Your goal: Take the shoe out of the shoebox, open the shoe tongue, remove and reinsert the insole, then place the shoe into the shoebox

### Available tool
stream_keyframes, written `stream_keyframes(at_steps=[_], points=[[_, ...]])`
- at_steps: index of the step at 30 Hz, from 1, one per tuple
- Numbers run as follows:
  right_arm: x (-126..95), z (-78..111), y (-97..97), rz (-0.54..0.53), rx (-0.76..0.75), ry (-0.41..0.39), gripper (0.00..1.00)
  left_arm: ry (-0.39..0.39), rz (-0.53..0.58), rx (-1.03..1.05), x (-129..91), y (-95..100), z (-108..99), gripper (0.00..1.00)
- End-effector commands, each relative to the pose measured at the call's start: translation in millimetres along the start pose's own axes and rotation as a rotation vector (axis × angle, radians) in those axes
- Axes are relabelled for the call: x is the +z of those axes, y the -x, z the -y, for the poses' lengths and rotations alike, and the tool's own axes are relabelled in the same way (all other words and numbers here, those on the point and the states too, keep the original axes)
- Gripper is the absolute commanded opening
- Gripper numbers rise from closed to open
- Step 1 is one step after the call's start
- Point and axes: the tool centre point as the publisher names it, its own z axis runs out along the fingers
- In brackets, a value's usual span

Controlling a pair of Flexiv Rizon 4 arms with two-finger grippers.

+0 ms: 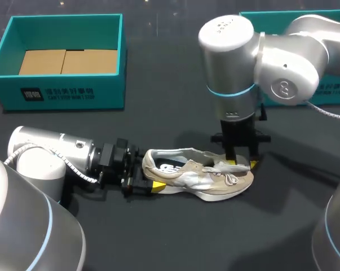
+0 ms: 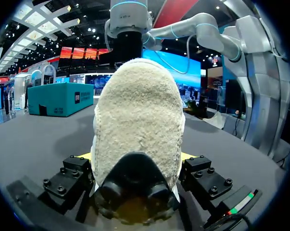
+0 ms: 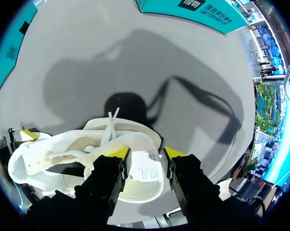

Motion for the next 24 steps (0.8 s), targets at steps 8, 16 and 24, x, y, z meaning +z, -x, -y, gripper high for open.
stream_keyframes(at_steps=[8, 16, 24], points=[[-48, 9.9, 10.3, 0.045, 0.078, 0.058, 0.45, 0.000, 0.000, 0.000, -1, -0.4, -2, 0.00], [-104, 20.6, 6.3, 0.100, 0.089, 0.123, 0.44, 0.000, 0.000, 0.000, -1, -0.4, -2, 0.00], [-151, 30.7, -11.8, -0.003, 0.034, 0.161, 0.44, 0.000, 0.000, 0.000, -1, -0.4, -2, 0.00]])
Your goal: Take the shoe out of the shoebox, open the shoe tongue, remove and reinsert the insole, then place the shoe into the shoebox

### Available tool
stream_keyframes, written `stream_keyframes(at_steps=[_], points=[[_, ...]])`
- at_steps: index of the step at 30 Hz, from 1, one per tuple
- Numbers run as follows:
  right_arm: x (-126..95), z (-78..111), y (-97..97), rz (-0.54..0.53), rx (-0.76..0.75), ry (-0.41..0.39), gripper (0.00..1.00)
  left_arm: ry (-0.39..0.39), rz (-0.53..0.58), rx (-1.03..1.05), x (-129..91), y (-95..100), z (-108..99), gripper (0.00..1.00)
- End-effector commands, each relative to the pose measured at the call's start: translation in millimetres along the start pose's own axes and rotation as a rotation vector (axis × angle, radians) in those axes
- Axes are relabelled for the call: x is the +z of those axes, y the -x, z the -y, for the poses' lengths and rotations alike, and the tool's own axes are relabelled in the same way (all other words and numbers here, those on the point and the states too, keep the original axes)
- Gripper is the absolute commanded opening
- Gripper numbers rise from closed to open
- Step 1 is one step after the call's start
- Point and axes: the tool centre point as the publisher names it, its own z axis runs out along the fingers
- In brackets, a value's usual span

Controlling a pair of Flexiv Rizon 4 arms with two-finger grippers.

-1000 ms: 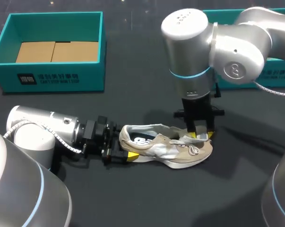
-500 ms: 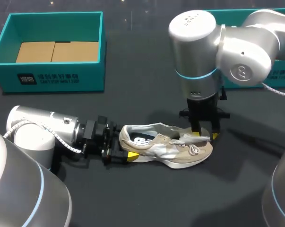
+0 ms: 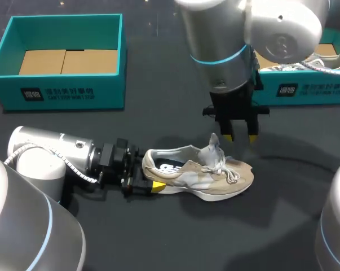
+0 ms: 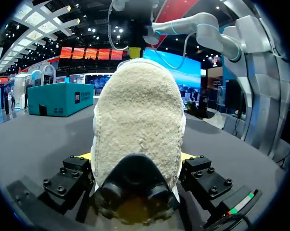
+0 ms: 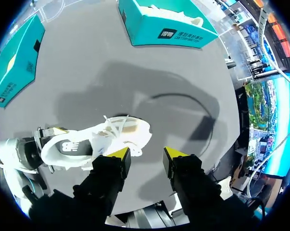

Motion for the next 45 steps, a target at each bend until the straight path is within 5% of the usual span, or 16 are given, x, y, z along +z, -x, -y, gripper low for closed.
stream_keyframes(at_steps=[1, 14, 17, 22, 34, 36, 41, 45], points=[[-34, 12.3, -13.6, -0.052, -0.038, 0.053, 0.43, 0.000, 0.000, 0.000, 0, -0.4, -2, 0.00], [-65, 18.4, -84.8, -0.216, -0.501, 0.078, 0.22, 0.000, 0.000, 0.000, 0, -0.4, -2, 0.00], [-62, 22.3, -104.1, -0.201, -0.619, 0.054, 0.00, 0.000, 0.000, 0.000, 0, -0.4, -2, 0.00], [-55, 44.4, -113.8, -0.307, -0.997, 0.151, 0.00, 0.000, 0.000, 0.000, 0, -0.4, -2, 0.00], [-53, 47.1, -110.5, -0.305, -1.023, 0.163, 0.00, 0.000, 0.000, 0.000, 0, -0.4, -2, 0.00], [-52, 48.1, -126.9, -0.298, -1.235, 0.207, 0.00, 0.000, 0.000, 0.000, 0, -0.4, -2, 0.00], [-40, 51.3, -163.7, -0.167, -1.606, 0.098, 0.00, 0.000, 0.000, 0.000, 0, -0.4, -2, 0.00], [-34, 51.9, -164.3, -0.176, -1.635, 0.068, 0.00, 0.000, 0.000, 0.000, 0, -0.4, -2, 0.00]])
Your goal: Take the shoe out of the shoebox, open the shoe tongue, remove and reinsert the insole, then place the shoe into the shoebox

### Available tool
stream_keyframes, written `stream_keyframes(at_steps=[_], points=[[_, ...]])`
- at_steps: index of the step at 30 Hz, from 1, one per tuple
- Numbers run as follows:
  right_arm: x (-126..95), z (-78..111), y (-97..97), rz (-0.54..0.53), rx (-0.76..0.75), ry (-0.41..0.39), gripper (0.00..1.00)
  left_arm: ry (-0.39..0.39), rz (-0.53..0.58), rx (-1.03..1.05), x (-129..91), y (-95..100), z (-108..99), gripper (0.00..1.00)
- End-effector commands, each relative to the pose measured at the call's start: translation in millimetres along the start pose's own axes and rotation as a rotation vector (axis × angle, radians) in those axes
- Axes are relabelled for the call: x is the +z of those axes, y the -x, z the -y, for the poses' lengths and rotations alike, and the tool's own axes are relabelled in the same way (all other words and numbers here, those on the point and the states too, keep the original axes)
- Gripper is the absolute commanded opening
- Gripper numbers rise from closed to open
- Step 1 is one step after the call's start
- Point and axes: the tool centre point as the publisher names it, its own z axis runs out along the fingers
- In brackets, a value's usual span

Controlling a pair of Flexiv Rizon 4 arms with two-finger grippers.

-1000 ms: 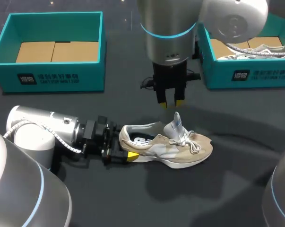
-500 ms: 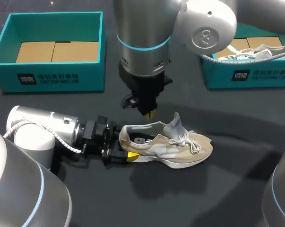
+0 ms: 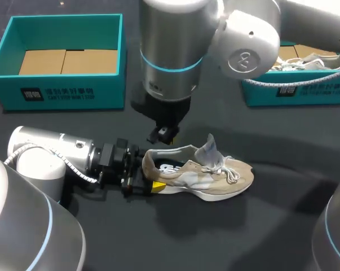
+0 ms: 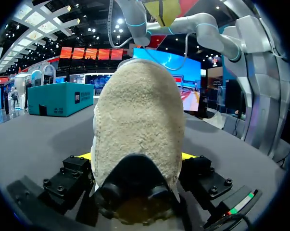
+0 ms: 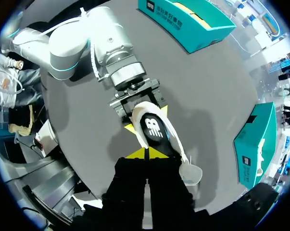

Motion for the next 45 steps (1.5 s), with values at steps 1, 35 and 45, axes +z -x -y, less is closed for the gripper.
stream_keyframes(at_steps=[1, 35, 45], points=[[11, -22.5, -3.9, -0.037, -0.321, -0.176, 0.00, 0.000, 0.000, 0.000, 0, -0.4, -2, 0.00], [61, -6.4, 3.5, -0.027, -0.252, -0.166, 0.00, 0.000, 0.000, 0.000, 0, -0.4, -2, 0.00], [89, -7.1, 12.3, -0.024, -0.304, -0.155, 0.00, 0.000, 0.000, 0.000, 0, -0.4, -2, 0.00]])
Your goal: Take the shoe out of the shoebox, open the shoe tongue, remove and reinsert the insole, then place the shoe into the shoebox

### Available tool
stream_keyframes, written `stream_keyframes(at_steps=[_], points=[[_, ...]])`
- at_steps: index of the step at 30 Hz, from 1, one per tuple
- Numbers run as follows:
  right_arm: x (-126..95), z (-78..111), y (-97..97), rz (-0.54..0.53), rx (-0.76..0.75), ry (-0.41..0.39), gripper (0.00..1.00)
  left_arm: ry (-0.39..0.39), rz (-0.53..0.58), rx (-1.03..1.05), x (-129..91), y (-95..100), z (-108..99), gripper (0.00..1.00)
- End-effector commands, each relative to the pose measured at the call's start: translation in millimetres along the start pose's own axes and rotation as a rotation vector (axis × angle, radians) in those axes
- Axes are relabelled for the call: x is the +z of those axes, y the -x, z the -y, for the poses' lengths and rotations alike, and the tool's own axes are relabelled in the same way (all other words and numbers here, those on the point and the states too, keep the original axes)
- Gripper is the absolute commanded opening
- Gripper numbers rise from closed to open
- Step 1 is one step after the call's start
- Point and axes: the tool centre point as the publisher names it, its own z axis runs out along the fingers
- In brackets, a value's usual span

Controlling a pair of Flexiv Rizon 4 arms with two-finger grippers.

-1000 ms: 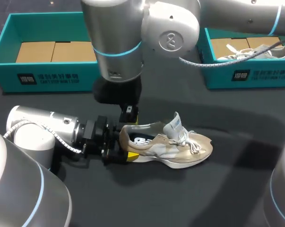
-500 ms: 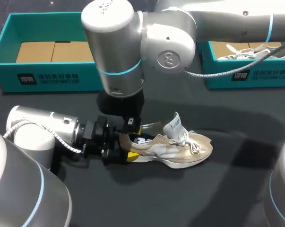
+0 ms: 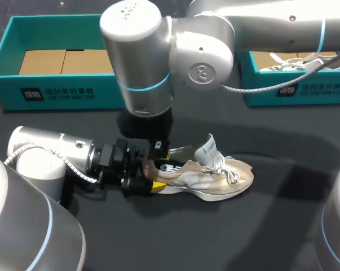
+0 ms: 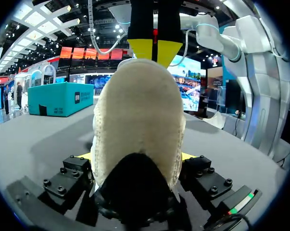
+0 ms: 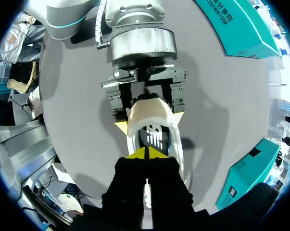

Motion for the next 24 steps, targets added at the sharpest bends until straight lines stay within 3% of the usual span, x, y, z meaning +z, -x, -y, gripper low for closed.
stream_keyframes(at_steps=[1, 11, 24], points=[[19, -2.9, 3.3, -0.003, -0.014, 0.009, 0.00, 0.000, 0.000, 0.000, 0, -0.4, -2, 0.00], [49, 6.0, 13.1, 0.018, -0.036, 0.012, 0.00, 0.000, 0.000, 0.000, 0, -0.4, -2, 0.00], [61, 28.0, 18.7, 0.019, -0.001, 0.025, 0.00, 0.000, 0.000, 0.000, 0, -0.4, -2, 0.00]])
